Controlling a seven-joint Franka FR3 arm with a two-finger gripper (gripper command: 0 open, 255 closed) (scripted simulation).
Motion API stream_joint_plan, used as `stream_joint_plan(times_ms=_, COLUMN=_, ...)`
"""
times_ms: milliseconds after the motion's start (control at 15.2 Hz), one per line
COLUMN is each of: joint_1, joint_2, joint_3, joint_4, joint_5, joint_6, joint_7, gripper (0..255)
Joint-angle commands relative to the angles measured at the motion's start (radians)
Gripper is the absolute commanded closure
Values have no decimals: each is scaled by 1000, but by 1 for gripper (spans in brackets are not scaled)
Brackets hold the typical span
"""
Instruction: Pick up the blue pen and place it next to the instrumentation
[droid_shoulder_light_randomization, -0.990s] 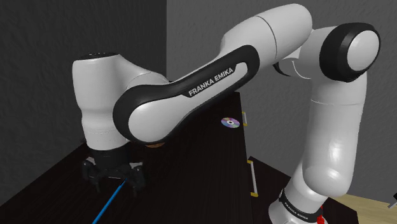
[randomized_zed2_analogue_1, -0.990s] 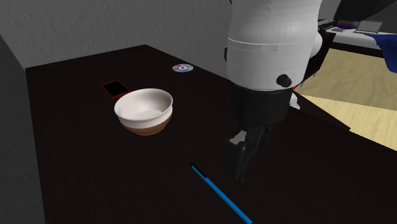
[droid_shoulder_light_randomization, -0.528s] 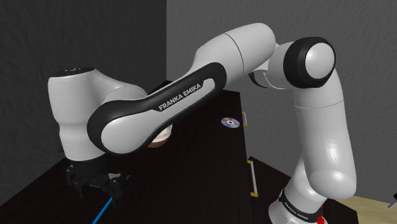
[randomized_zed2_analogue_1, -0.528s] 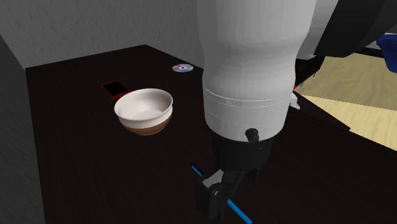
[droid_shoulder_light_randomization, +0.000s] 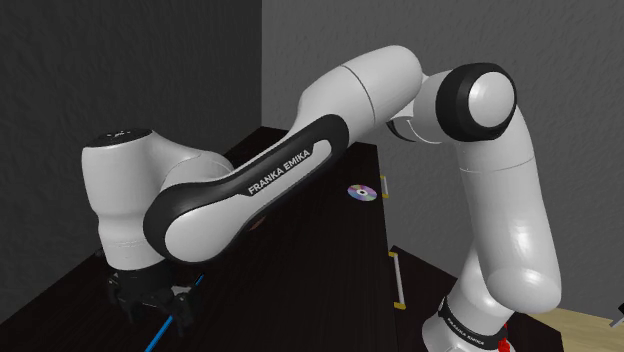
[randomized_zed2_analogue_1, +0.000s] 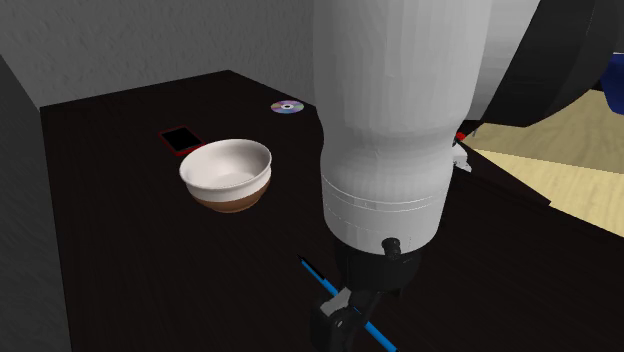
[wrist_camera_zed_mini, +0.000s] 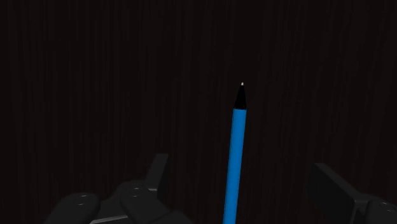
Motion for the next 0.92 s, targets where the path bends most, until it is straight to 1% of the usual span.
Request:
stream_joint_plan(times_ms=0, joint_1=0, joint_2=0, joint_3=0, joint_4=0, joint_5=0, joint_6=1, joint_7=0, gripper=0)
stream_joint_plan(times_ms=198, joint_1=0, joint_2=0, joint_3=0, joint_4=0, joint_5=0, joint_6=1, joint_7=0, gripper=0)
stream_joint_plan(times_ms=264, joint_1=0, joint_2=0, joint_3=0, joint_4=0, joint_5=0, joint_6=1, joint_7=0, gripper=255)
stream_joint_plan(times_ms=858, joint_1=0, joint_2=0, joint_3=0, joint_4=0, joint_5=0, joint_6=1, joint_7=0, gripper=255)
